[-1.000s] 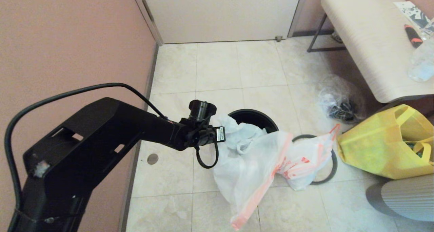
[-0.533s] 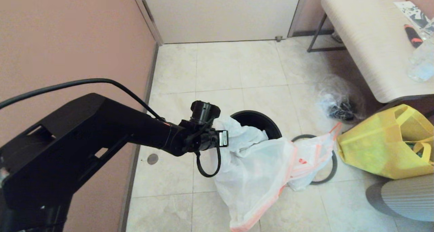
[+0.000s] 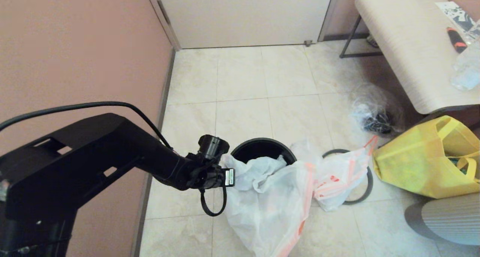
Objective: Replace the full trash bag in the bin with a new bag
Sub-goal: Put the new garbage bag on the trash can
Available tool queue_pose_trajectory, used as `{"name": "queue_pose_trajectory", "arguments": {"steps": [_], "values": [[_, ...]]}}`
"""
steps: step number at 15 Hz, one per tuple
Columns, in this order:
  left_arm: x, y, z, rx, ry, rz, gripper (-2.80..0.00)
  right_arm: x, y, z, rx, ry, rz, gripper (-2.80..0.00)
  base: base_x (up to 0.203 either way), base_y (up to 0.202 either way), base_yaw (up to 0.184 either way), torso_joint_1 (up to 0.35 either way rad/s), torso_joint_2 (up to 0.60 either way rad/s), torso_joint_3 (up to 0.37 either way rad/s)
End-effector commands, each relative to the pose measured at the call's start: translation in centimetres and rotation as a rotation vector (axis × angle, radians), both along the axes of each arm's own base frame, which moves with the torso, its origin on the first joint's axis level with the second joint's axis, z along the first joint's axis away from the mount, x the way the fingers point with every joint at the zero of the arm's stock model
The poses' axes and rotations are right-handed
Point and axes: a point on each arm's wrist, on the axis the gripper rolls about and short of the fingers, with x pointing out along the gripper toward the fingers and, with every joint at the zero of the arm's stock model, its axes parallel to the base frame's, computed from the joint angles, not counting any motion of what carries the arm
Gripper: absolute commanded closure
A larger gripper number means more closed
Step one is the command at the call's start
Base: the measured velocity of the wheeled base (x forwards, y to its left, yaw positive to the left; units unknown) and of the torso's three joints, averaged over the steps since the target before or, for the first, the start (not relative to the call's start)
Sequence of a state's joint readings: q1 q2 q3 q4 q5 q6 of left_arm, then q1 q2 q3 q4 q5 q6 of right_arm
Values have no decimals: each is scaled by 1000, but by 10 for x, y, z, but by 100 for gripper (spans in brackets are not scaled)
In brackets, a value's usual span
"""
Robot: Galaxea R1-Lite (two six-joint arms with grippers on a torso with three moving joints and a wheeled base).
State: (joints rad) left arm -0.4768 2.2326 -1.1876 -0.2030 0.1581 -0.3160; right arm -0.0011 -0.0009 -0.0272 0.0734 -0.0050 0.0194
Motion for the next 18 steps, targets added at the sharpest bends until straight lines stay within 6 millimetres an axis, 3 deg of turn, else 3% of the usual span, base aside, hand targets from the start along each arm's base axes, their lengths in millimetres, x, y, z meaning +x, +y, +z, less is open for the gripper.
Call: {"name": "queue_pose_trajectory", "arguments": {"steps": [1, 3, 4, 13, 14, 18], "values": [[3, 9, -10, 12, 26, 26, 0, 0, 0, 0, 1, 1, 0, 0, 0, 0, 0, 0, 0, 0], [3, 9, -8, 10, 20, 26, 0, 0, 0, 0, -1, 1, 0, 0, 0, 0, 0, 0, 0, 0], [4, 8, -5, 3, 4, 24, -280, 0, 0, 0, 0, 1, 0, 0, 0, 0, 0, 0, 0, 0], [-4, 3, 14, -25, -43, 5, -280, 0, 0, 0, 0, 1, 0, 0, 0, 0, 0, 0, 0, 0], [-4, 2, 15, -26, -46, 2, 0, 0, 0, 0, 0, 1, 1, 0, 0, 0, 0, 0, 0, 0], [-5, -3, 17, -31, -54, -11, 0, 0, 0, 0, 0, 1, 0, 0, 0, 0, 0, 0, 0, 0]]}}
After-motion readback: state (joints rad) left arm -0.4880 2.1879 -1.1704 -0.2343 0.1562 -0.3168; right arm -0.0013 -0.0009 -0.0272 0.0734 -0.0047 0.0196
